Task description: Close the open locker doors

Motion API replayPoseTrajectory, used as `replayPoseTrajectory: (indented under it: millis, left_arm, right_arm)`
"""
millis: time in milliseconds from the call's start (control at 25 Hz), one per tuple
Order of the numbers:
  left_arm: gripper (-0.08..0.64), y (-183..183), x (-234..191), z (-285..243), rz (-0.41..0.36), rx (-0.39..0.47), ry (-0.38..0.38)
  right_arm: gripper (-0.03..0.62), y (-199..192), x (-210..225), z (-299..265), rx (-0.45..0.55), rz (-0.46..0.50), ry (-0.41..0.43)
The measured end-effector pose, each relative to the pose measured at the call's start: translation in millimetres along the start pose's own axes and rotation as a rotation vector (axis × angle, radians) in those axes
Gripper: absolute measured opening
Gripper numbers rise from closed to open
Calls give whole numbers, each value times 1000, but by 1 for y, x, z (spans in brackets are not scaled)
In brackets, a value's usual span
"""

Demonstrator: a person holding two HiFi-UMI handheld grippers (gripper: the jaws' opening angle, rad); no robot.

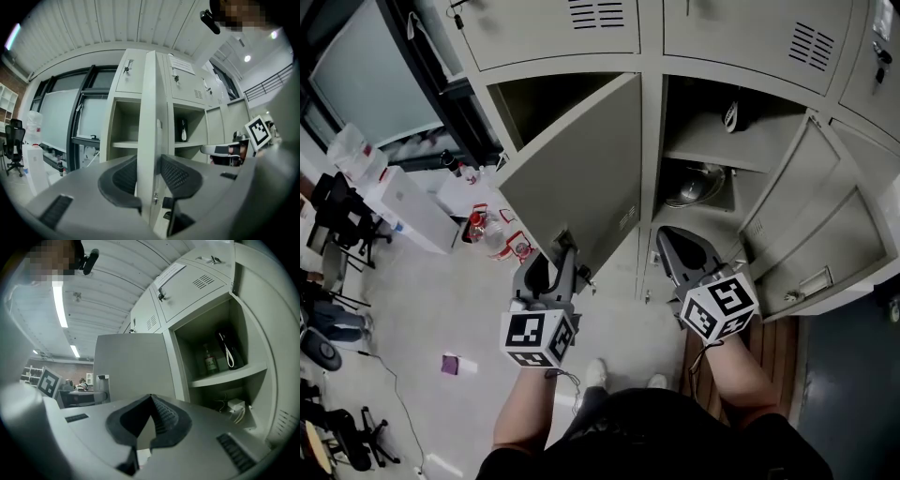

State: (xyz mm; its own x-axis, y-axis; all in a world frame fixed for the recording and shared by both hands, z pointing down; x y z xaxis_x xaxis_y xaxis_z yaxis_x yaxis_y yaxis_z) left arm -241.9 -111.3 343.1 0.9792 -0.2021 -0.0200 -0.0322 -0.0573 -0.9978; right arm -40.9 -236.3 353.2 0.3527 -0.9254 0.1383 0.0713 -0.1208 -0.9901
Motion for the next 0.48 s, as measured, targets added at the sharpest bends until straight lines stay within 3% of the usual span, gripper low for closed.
replayPoseTrajectory:
  millis: [480]
  left_arm:
    - [167,3,-60,-42,18,10,-61]
  right_arm:
    - [0,-2,-6,-41,-9,6,-106]
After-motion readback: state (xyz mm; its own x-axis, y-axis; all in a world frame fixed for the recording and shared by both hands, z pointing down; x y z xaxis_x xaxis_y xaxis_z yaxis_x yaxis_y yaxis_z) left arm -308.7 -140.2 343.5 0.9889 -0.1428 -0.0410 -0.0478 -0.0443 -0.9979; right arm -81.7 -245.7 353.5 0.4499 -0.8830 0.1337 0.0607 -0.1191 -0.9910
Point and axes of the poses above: the fingertips, and each gripper's own axes: z backward along the fingers, x to its right, y out of its top, the point moved 7 cm from there along z, backward along the fingers, and after that the axes turned 7 degrees about y, right-handed, at the moved point
